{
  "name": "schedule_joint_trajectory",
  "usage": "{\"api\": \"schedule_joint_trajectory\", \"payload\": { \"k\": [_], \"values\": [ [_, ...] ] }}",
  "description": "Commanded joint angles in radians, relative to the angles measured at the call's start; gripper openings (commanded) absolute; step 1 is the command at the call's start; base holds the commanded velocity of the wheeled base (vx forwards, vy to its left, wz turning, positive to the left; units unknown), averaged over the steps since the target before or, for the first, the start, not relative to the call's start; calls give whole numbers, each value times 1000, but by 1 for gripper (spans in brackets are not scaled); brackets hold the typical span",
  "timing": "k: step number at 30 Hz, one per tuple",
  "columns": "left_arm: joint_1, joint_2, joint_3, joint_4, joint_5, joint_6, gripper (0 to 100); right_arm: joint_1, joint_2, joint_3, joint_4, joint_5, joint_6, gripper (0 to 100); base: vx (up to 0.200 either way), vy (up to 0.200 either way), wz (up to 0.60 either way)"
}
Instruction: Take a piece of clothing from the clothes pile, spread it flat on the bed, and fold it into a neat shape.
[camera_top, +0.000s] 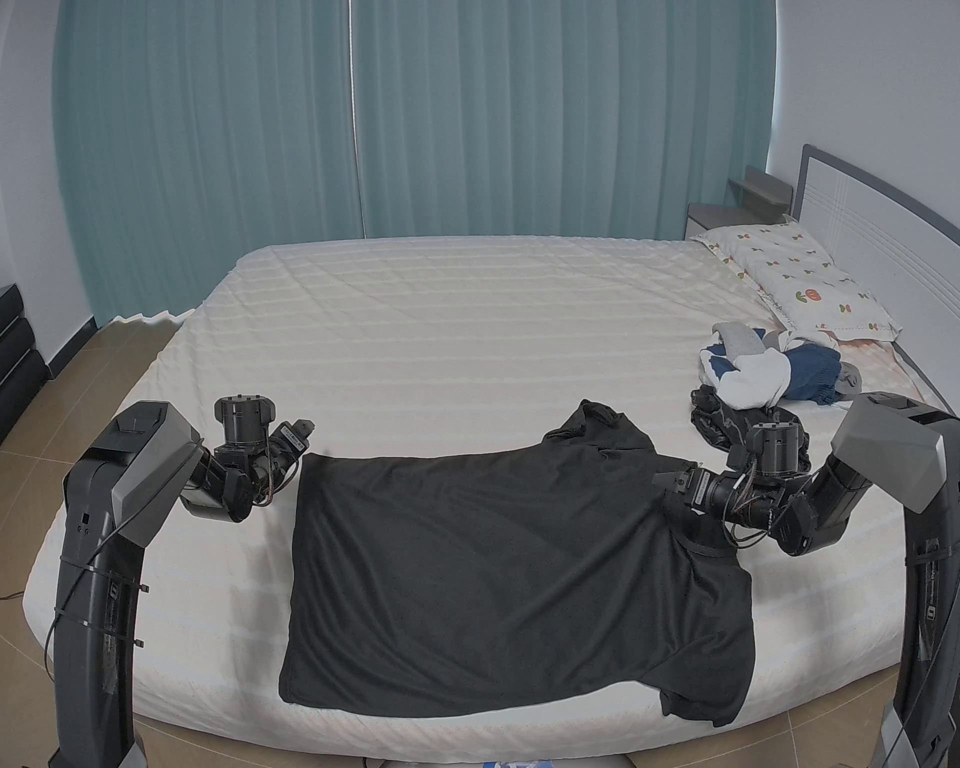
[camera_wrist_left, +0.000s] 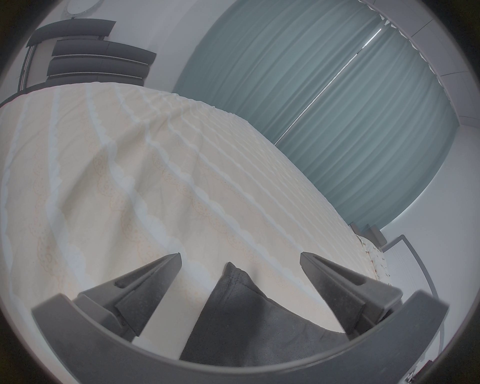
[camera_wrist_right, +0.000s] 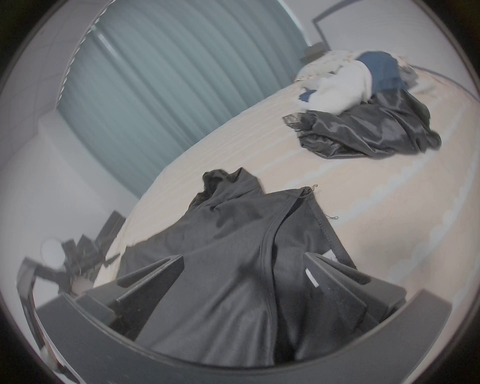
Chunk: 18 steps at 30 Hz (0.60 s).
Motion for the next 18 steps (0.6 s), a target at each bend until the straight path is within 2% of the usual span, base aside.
{"api": "schedule_joint_trajectory", "payload": {
  "k": [1,9,18],
  "values": [
    [0,1,0,0,0,0,100,-10,-65,101,-2,31,-108,100,0,0,0],
    [0,1,0,1,0,0,100,-22,-36,133,3,32,-218,100,0,0,0],
    [0,4,0,1,0,0,100,-28,-2,152,3,32,-259,100,0,0,0]
  ]
}}
